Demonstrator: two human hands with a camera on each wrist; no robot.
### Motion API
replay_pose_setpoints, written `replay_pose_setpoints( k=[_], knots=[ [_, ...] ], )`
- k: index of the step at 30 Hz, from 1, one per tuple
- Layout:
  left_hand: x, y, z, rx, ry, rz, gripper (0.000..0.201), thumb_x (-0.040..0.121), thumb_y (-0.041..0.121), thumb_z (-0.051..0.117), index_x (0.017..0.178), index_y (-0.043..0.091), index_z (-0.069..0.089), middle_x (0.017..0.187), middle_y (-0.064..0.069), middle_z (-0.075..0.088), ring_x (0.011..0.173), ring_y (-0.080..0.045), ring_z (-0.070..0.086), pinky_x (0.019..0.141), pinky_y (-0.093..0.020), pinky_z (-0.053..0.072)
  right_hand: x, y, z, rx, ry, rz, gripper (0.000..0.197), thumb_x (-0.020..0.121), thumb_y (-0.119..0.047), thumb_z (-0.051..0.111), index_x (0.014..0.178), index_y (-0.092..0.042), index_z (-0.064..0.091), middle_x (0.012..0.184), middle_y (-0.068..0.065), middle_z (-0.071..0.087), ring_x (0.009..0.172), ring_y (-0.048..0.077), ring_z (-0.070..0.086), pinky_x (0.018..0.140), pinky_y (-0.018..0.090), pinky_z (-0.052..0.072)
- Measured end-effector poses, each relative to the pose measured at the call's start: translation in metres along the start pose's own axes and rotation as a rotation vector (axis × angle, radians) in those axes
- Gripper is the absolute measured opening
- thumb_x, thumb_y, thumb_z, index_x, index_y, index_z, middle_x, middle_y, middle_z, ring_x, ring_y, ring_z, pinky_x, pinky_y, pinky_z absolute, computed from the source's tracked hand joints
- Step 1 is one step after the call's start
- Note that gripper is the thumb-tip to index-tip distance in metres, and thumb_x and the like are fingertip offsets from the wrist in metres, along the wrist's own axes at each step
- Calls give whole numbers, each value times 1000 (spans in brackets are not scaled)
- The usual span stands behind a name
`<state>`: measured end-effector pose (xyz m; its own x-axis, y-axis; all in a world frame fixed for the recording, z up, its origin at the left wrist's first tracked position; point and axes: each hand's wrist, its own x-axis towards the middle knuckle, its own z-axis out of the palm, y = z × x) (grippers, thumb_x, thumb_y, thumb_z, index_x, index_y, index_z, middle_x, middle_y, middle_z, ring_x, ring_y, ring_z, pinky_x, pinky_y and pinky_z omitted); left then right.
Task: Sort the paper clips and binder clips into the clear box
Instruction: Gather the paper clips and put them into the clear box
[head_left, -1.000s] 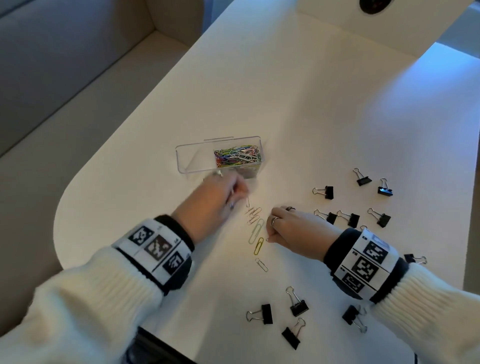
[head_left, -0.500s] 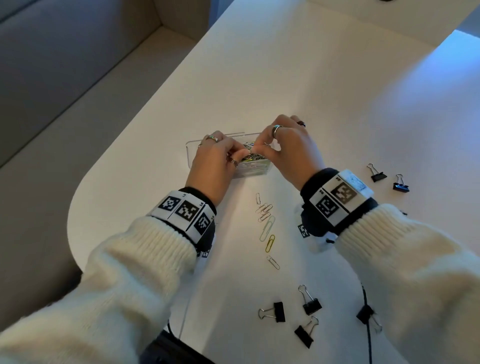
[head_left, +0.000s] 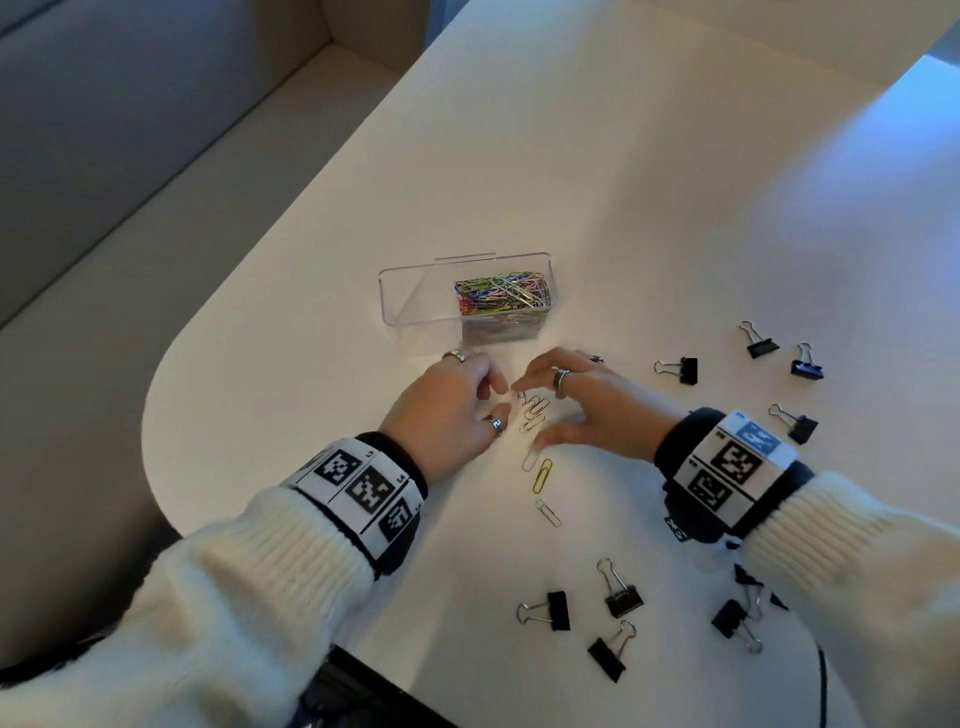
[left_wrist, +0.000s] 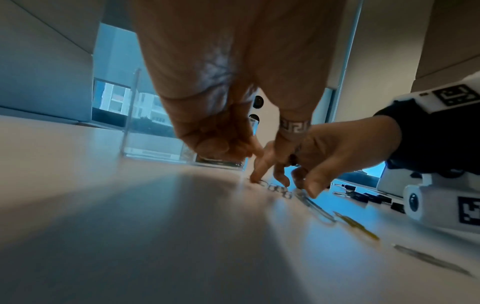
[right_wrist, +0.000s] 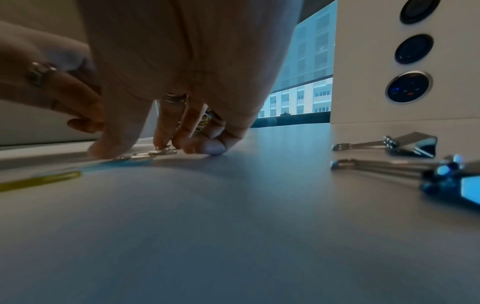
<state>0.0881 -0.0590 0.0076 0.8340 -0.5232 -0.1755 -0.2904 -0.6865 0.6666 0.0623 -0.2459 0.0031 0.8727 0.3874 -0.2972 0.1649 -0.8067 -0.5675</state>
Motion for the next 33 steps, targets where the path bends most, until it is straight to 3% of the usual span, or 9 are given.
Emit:
replay_pose_setpoints(
  k=[2,5,9,12,16,18,22,28,33],
  knots=[
    [-3,3,7,62,-117,-70,29,75,35,68,94,17,55,90,2,48,87,-19,53,80,-32,45,2,0,1,-1,3,7,47,76,-27,72,119,-16,59,123,1,47,103,15,45,94,19,31],
    [-11,11,20,215,-220,-138,50,68,54,69,100,19,52,102,1,49,98,-17,51,86,-32,43,2,1,-2,23,6,49,42,79,-25,70,119,-18,59,112,-5,47,85,11,47,82,17,37],
    [-17,16,31,270,-210,-107,51,69,54,69,102,20,49,109,0,50,107,-19,48,90,-31,36,-6,1,-5,1,-19,73,36,79,-24,70,113,-18,62,98,-8,46,82,11,47,77,18,40],
    [-21,16,31,184,-205,-117,52,67,54,71,100,20,50,105,2,50,103,-17,50,85,-28,37,-11,1,-4,51,-25,88,53,70,-26,78,119,-22,56,103,-9,41,81,11,47,76,20,41],
    [-26,18,33,214,-249,-104,64,58,54,77,104,20,48,109,2,49,105,-16,46,86,-26,36,-11,-2,-2,39,-61,64,70,64,-26,82,125,-24,49,111,-13,33,78,-13,37,72,10,30],
    [-23,17,34,197,-239,-112,61,61,50,77,105,18,48,110,1,49,106,-18,47,85,-28,36,-10,-3,0,25,-45,64,63,64,-25,82,120,-22,54,107,-12,37,78,-12,35,70,6,29],
    [-21,14,36,144,-202,-144,55,66,47,75,103,17,48,108,-1,49,105,-19,48,84,-30,40,-11,-7,4,26,-18,100,47,66,-25,79,109,-17,62,94,-7,46,79,2,36,69,9,29],
    [-18,14,39,93,-152,-156,45,74,37,72,105,13,52,109,-3,50,105,-20,47,86,-30,40,-16,-9,10,-20,-1,107,23,81,-25,67,101,-13,67,81,-11,47,83,4,37,74,9,26],
    [-13,15,38,95,-108,-131,13,86,23,60,93,13,61,100,-7,58,95,-21,54,81,-29,42,-17,-12,11,-49,-10,143,21,88,-25,58,102,-11,65,102,4,59,97,16,47,90,20,34]
  ],
)
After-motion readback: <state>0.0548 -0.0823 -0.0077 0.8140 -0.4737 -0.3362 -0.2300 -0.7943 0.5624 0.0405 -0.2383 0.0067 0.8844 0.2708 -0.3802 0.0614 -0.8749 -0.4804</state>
